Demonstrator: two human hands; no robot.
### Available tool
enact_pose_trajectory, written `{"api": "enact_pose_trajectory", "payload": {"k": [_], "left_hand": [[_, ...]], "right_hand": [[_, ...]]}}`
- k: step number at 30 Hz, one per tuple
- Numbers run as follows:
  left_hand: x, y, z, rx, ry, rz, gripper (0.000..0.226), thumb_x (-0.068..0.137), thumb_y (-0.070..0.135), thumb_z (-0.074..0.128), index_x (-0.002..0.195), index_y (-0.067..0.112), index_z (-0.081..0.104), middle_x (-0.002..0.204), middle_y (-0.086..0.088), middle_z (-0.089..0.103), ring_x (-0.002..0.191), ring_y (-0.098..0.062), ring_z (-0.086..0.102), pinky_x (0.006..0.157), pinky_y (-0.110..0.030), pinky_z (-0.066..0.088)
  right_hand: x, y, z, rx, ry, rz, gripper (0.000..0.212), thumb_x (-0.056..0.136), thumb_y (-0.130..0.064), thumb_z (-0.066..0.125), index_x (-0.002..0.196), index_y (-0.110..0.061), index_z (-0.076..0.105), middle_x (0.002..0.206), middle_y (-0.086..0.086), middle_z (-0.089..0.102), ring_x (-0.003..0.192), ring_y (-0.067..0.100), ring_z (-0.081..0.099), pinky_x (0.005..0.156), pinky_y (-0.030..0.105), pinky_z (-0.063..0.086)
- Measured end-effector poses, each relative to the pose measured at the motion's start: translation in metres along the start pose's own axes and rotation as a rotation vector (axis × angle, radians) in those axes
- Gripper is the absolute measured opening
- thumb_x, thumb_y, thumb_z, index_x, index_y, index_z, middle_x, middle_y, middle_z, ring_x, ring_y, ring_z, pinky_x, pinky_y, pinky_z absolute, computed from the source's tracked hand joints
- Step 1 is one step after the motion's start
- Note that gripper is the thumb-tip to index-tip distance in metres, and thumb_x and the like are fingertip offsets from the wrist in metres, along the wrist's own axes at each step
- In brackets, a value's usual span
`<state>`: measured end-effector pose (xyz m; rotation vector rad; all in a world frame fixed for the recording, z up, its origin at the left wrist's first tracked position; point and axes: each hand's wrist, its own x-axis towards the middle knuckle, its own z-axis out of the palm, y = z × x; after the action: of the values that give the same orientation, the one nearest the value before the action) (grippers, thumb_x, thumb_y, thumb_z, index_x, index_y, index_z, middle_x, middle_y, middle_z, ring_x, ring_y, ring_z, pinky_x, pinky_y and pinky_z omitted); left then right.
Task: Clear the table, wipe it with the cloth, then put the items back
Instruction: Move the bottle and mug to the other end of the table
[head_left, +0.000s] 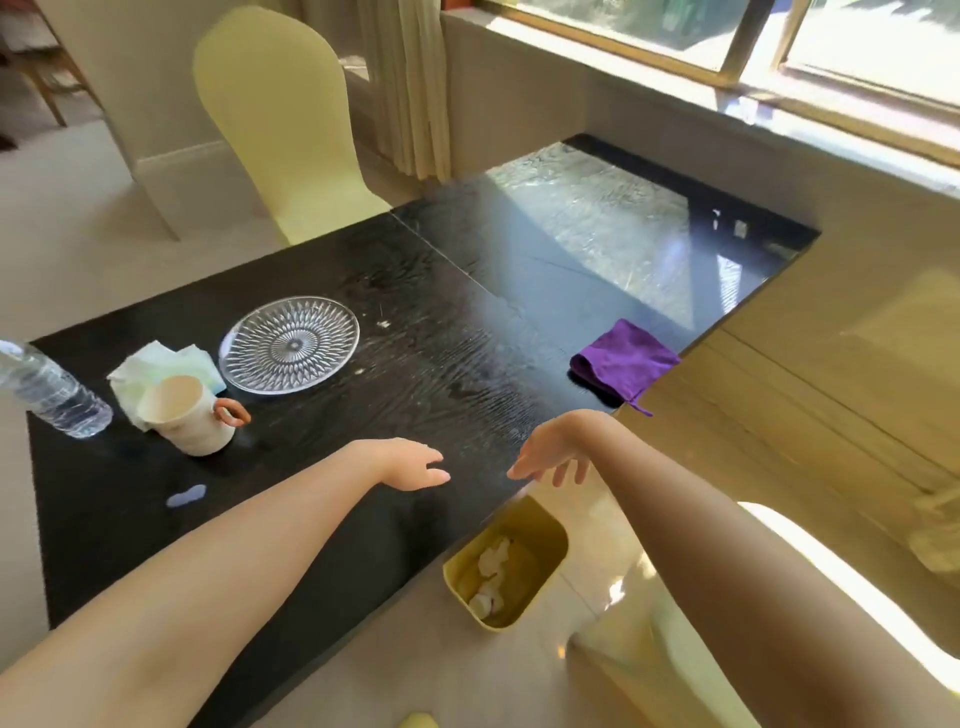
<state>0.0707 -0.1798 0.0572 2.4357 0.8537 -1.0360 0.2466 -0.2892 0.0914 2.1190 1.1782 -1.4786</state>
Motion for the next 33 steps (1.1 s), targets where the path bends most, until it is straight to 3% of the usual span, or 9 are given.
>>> {"api": "enact_pose_trajectory", "payload": {"k": [5, 14, 21, 25, 29, 33], "left_hand": [[-0.063, -0.021, -0.03, -0.034, 0.017, -0.016, 0.06, 0.097, 0.05, 0.032, 0.149, 0.021, 0.026, 0.155, -0.004, 0.03, 0.142, -0.024, 0.03, 0.116, -0.042, 0.025], [-0.155, -0.104, -0.023, -0.157, 0.081, -0.104, 0.054, 0.098, 0.05, 0.03, 0.145, 0.024, 0.035, 0.154, 0.001, 0.033, 0.141, -0.02, 0.03, 0.115, -0.039, 0.026], [-0.184, -0.181, 0.011, -0.321, 0.166, -0.175, 0.046, 0.097, 0.043, 0.035, 0.137, 0.025, 0.048, 0.14, -0.004, 0.052, 0.128, -0.021, 0.047, 0.109, -0.036, 0.034], [-0.178, -0.221, 0.025, -0.406, 0.201, -0.206, 0.043, 0.098, 0.036, 0.04, 0.138, 0.022, 0.048, 0.142, 0.002, 0.05, 0.129, -0.015, 0.046, 0.107, -0.03, 0.034], [-0.151, -0.268, 0.032, -0.526, 0.276, -0.233, 0.04, 0.096, 0.034, 0.046, 0.133, 0.023, 0.053, 0.137, 0.001, 0.055, 0.122, -0.014, 0.052, 0.102, -0.029, 0.04], [-0.118, -0.31, 0.035, -0.595, 0.295, -0.285, 0.048, 0.092, 0.037, 0.053, 0.138, 0.022, 0.046, 0.135, -0.003, 0.055, 0.118, -0.017, 0.054, 0.098, -0.031, 0.046]], "right_hand": [[-0.033, -0.05, -0.03, -0.095, 0.106, -0.082, 0.06, 0.093, -0.048, 0.045, 0.143, -0.017, 0.035, 0.137, 0.007, 0.053, 0.117, 0.029, 0.059, 0.097, 0.046, 0.05], [-0.067, -0.171, -0.046, -0.294, 0.165, -0.259, 0.052, 0.096, -0.041, 0.043, 0.14, -0.013, 0.039, 0.134, 0.007, 0.056, 0.114, 0.024, 0.06, 0.097, 0.044, 0.05], [-0.046, -0.248, -0.032, -0.357, 0.235, -0.406, 0.042, 0.098, -0.032, 0.039, 0.125, -0.004, 0.053, 0.116, 0.006, 0.062, 0.093, 0.016, 0.062, 0.091, 0.039, 0.054], [-0.008, -0.28, -0.023, -0.297, 0.284, -0.436, 0.038, 0.093, -0.028, 0.049, 0.12, -0.004, 0.06, 0.093, 0.006, 0.063, 0.081, 0.021, 0.06, 0.077, 0.035, 0.052], [0.031, -0.308, -0.023, -0.346, 0.261, -0.457, 0.04, 0.094, -0.031, 0.045, 0.117, -0.001, 0.061, 0.093, 0.016, 0.067, 0.079, 0.024, 0.058, 0.063, 0.029, 0.047], [0.079, -0.336, -0.027, -0.401, 0.302, -0.462, 0.04, 0.092, -0.035, 0.047, 0.118, -0.007, 0.061, 0.116, 0.014, 0.065, 0.107, 0.03, 0.059, 0.089, 0.037, 0.047]]}}
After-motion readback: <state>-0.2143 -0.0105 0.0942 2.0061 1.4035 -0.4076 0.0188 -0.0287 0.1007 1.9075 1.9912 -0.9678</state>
